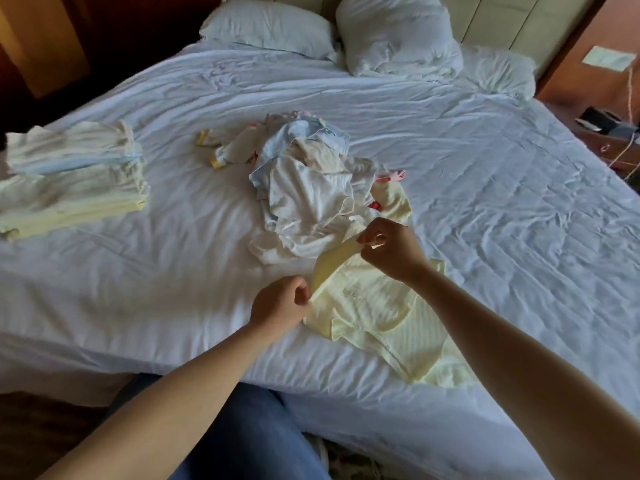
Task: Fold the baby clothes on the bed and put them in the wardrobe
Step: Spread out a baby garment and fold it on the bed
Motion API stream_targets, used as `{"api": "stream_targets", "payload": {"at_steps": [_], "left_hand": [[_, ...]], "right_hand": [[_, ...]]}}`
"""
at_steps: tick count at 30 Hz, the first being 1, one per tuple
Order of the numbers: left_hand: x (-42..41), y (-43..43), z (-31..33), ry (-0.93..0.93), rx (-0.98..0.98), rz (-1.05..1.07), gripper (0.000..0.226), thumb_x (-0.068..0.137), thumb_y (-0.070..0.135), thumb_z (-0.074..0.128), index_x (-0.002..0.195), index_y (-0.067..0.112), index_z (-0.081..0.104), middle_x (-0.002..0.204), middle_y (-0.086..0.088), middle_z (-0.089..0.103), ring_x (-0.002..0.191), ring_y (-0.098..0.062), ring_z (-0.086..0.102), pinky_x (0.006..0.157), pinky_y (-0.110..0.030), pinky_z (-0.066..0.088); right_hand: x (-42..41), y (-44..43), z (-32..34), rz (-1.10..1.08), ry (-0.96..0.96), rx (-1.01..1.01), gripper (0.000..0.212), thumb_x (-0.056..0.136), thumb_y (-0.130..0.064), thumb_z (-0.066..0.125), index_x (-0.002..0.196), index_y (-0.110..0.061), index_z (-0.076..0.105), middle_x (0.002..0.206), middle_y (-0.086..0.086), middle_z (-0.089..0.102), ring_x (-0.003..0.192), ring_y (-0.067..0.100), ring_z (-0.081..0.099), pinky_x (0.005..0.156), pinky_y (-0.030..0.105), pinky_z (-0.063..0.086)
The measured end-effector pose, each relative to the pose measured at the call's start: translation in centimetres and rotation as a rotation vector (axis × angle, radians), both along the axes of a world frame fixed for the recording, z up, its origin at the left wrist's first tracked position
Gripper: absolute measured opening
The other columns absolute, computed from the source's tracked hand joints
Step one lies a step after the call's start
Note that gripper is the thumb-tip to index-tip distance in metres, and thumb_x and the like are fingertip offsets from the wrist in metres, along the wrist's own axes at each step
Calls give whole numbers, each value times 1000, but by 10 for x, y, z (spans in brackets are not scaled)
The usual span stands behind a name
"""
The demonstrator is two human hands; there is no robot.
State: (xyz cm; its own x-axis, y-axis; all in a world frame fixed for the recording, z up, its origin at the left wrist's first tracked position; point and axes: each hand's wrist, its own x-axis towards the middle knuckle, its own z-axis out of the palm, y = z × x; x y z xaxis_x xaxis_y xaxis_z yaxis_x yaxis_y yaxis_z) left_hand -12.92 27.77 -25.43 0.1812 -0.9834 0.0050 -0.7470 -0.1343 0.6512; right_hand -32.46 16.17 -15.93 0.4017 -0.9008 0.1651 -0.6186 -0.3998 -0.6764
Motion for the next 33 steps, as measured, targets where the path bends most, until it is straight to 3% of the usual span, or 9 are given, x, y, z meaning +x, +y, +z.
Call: {"api": "stream_targets", "payload": {"at_steps": [7, 17, 20, 23, 25, 27, 29, 31, 33], "left_hand": [[-15, 14, 17, -1, -115, 21, 19, 75, 11, 62, 77, 26, 51, 76, 9, 55, 67, -4, 52, 55, -18, 35], [-29, 13, 17, -166, -149, -337, 27, 77, 7, 65, 98, 23, 72, 76, 22, 49, 68, 2, 48, 63, -4, 29], [-37, 9, 14, -232, -131, -402, 24, 77, 24, 64, 98, 24, 73, 88, 18, 60, 79, -4, 56, 69, -13, 38], [-47, 3, 15, -233, -222, -393, 35, 77, 44, 48, 86, 21, 73, 76, 14, 58, 69, -10, 54, 64, -26, 46], [-54, -4, 14, -256, -280, -384, 36, 80, 43, 45, 84, 19, 73, 78, 9, 62, 72, -15, 60, 63, -28, 49], [-60, -11, 14, -287, -306, -389, 30, 83, 36, 50, 90, 19, 73, 91, 6, 65, 84, -19, 64, 70, -32, 53], [-67, -16, 12, -323, -257, -446, 25, 87, 26, 58, 108, 18, 70, 114, 2, 64, 106, -23, 61, 87, -40, 53], [-72, -15, 3, -398, -94, -537, 44, 97, 34, 47, 140, 23, 50, 153, 2, 38, 141, -23, 35, 115, -40, 31], [-74, -11, -7, -519, 45, -576, 72, 92, 62, 5, 156, 30, 7, 163, 4, -8, 151, -20, -6, 121, -34, -2]], "right_hand": [[-53, 34, -12, -60, 16, -5, 29, 67, -15, 68, 68, -41, 55, 86, -9, 72, 81, 10, 70, 74, 36, 59], [-100, 67, -51, -35, 160, 7, 15, 71, -15, 72, 82, -22, 68, 83, -14, 67, 77, 8, 64, 69, 29, 55], [-110, 71, -57, -49, 203, 17, 20, 69, -16, 71, 73, -33, 60, 86, -15, 66, 78, 7, 61, 69, 32, 55], [-117, 75, -62, -27, 272, 61, 26, 71, -23, 70, 67, -40, 51, 92, -15, 66, 84, 5, 60, 71, 30, 53], [-119, 77, -64, -52, 328, 70, 10, 77, -31, 68, 78, -39, 62, 84, -20, 62, 78, -3, 55, 65, 21, 45], [-117, 79, -65, -124, 346, -1, 10, 83, -33, 64, 91, -35, 69, 83, -24, 61, 76, -7, 50, 63, 17, 37], [-113, 80, -70, -166, 351, -99, 18, 87, -30, 61, 102, -33, 70, 99, -20, 67, 95, 0, 53, 68, 22, 42], [-110, 81, -79, -131, 363, -126, 30, 90, -27, 57, 118, -32, 67, 120, -15, 65, 117, 8, 52, 83, 31, 50], [-108, 85, -91, -60, 419, -44, 45, 95, -28, 51, 140, -29, 49, 148, -11, 45, 140, 11, 34, 110, 38, 37]]}}
